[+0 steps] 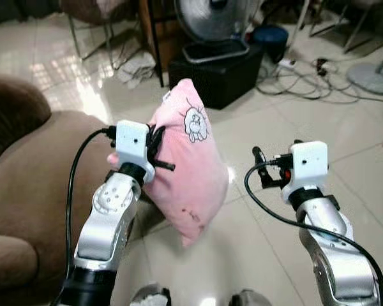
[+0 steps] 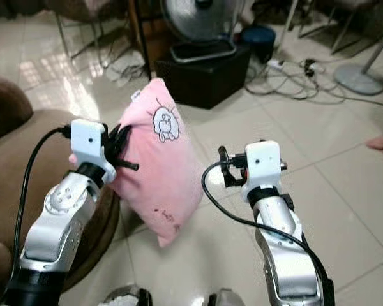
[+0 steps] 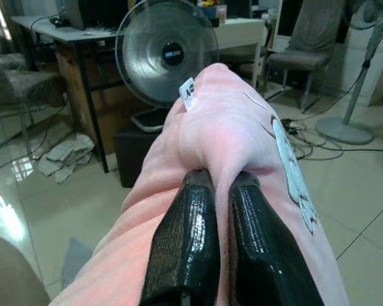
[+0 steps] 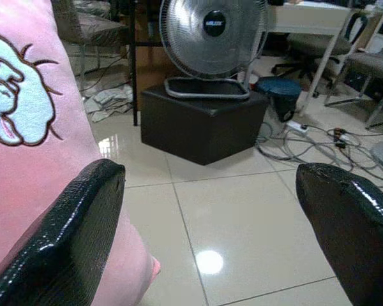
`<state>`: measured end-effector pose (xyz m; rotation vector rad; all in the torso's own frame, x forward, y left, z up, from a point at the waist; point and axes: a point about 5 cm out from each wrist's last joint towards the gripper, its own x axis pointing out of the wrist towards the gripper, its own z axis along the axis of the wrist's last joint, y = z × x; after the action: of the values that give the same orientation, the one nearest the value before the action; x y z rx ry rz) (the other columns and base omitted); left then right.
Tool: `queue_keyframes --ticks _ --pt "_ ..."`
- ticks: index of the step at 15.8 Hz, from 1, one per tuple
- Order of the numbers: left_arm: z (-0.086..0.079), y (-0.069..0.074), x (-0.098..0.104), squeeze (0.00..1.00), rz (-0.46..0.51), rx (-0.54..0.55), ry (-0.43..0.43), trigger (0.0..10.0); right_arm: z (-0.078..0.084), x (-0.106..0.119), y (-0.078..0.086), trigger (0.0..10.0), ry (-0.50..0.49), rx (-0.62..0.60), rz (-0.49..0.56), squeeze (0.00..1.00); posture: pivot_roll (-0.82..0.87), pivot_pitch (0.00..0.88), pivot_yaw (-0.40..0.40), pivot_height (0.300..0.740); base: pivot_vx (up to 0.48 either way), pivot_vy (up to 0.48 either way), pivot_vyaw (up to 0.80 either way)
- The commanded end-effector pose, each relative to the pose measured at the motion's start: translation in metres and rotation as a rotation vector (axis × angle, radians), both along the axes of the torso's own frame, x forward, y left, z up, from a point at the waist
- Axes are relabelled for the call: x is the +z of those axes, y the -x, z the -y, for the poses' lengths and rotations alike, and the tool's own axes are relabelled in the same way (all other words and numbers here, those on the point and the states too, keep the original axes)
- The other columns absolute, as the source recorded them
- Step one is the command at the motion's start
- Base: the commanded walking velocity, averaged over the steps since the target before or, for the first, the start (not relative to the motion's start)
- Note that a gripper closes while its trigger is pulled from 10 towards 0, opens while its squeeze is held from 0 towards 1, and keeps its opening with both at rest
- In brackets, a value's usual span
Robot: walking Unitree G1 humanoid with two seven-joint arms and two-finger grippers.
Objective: Move the pillow to the sofa from floor
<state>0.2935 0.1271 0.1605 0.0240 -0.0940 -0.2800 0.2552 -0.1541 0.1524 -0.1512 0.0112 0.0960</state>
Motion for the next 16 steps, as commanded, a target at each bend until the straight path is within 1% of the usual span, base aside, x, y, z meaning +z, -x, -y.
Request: queue_keyframes --ticks 1,2,3,5,7,10,16 --pt "-0.001 0.001 0.013 0.0 0.073 -0.001 -0.002 10.0 0.002 -0.003 0.002 10.0 -0.009 0.0 -0.016 0.0 -0.09 0.042 0.036 0.74 0.0 0.0 0.0" --pt "-0.001 0.001 0.013 0.0 0.074 0.001 -0.01 10.0 0.002 -0.003 0.001 10.0 -0.005 0.0 -0.01 0.0 -0.09 0.04 0.036 0.74 0.0 0.0 0.0" --pt "-0.002 0.001 0.012 0.0 0.074 0.007 -0.004 10.0 0.001 -0.007 0.001 10.0 0.034 -0.006 -0.022 0.0 -0.09 0.035 0.035 0.74 0.0 0.0 0.0" --pt "-0.002 0.0 0.012 0.0 0.077 0.014 0.001 10.0 0.0 -0.011 0.0 10.0 0.074 -0.002 -0.031 0.0 -0.08 0.022 0.03 0.74 0.354 0.0 0.0" --pt "-0.001 -0.003 0.013 0.0 0.086 0.015 -0.03 10.0 -0.003 -0.012 0.0 10.0 0.086 0.033 -0.036 0.0 -0.08 0.017 0.029 0.74 0.39 0.0 0.69" --pt "0.002 -0.004 0.013 0.0 0.085 0.008 -0.031 10.0 -0.006 -0.014 -0.001 10.0 0.093 0.056 -0.038 0.0 -0.08 0.009 0.029 0.74 0.379 0.0 0.8" --pt "0.001 -0.005 0.012 0.0 0.09 0.014 -0.039 10.0 -0.011 -0.019 0.002 10.0 0.112 0.119 -0.06 0.0 -0.08 0.009 0.022 0.74 0.371 0.0 0.8"
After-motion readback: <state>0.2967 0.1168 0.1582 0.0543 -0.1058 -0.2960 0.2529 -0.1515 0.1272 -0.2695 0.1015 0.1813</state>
